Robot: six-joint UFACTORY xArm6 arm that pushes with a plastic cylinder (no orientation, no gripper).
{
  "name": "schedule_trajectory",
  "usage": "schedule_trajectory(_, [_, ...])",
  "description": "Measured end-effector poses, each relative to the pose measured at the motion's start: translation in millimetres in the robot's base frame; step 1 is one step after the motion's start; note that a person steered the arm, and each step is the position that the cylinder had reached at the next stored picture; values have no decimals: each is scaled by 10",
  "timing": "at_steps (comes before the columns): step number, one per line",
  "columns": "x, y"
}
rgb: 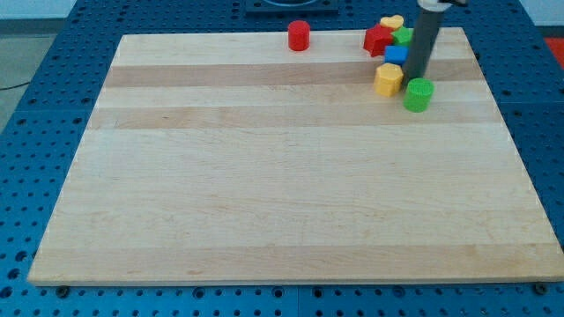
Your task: Place the hexagon at the bottom left of the board
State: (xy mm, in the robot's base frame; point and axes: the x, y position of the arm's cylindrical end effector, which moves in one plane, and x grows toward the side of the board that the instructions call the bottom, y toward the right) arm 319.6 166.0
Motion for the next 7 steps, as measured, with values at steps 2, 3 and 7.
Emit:
schedule_trajectory(2, [-5,-819])
schedule_trajectory(3, [-67,-1307])
schedule_trajectory(7, [509,-2407])
